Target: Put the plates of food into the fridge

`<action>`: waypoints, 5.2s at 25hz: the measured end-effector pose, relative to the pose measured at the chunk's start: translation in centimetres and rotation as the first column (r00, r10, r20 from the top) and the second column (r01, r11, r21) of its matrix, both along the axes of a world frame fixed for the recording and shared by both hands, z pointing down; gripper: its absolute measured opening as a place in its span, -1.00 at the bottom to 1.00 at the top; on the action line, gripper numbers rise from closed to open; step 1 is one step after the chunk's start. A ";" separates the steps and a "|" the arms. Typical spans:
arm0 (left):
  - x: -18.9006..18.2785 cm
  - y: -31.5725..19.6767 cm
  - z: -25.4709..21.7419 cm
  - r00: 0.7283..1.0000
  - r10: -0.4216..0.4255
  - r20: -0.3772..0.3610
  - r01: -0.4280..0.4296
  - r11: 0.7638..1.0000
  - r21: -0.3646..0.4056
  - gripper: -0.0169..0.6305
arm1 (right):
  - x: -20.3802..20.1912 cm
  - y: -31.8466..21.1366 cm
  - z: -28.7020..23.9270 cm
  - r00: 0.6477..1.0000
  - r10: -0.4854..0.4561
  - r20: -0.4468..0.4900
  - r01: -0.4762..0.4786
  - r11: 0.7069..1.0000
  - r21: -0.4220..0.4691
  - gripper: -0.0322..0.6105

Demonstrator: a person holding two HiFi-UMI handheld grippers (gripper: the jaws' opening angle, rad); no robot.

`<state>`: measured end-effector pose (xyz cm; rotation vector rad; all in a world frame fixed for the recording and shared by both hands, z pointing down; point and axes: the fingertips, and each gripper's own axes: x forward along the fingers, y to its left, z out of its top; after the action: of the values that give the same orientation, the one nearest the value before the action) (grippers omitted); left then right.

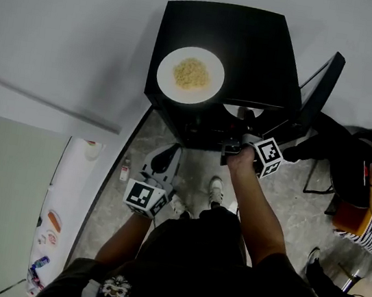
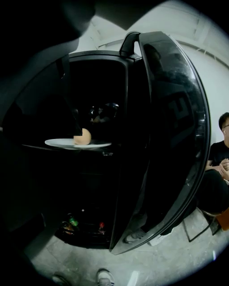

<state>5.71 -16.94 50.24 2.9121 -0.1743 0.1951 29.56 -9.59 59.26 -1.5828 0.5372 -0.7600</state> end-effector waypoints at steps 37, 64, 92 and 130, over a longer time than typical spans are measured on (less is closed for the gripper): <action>3.2 0.2 -8.3 0.984 0.029 -0.174 -0.014 0.996 0.088 -0.87 | -12.8 2.2 -18.6 0.224 -0.592 -0.775 -0.099 0.777 -0.622 -0.82; 3.1 -5.1 -10.0 0.918 -0.280 -0.281 -0.042 0.636 -0.771 -0.51 | -13.9 2.0 -21.0 0.138 -0.563 -0.815 -0.138 0.803 -0.579 -0.82; 7.8 -6.6 -9.3 0.908 -0.373 -0.193 -0.120 0.211 -0.970 -0.72 | -13.5 3.4 -19.4 0.138 -0.603 -0.785 -0.137 0.774 -0.618 -0.82; -1.0 1.5 -8.9 0.950 -0.228 -0.213 -0.159 0.232 -0.960 -0.83 | -13.3 5.2 -19.9 0.191 -0.550 -0.813 -0.301 0.756 -0.582 -0.82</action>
<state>4.71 -15.40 41.38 1.5620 -0.0212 -0.1542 16.24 -4.37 39.38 -2.6975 1.5385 0.2183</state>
